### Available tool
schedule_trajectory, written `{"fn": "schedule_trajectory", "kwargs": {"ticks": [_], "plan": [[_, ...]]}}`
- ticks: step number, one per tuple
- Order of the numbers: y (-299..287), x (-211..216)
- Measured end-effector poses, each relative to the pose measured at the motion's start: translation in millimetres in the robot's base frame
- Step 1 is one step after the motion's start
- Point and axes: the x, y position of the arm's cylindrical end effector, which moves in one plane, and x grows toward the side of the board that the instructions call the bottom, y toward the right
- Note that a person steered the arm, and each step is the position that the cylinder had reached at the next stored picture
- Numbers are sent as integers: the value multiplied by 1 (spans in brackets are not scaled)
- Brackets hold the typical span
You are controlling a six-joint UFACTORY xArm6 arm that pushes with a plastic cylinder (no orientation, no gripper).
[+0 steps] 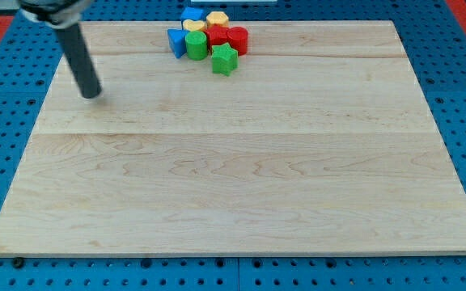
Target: Push a group of blocks slightly to the right and down
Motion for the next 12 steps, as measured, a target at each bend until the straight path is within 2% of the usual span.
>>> {"fn": "schedule_trajectory", "kwargs": {"ticks": [1, 3, 4, 5, 6, 7, 8, 9, 11, 12], "plan": [[-56, -24], [-57, -41], [-35, -111], [0, -164], [3, -166], [48, -165], [143, -165], [154, -166], [247, -165], [230, -159]]}}
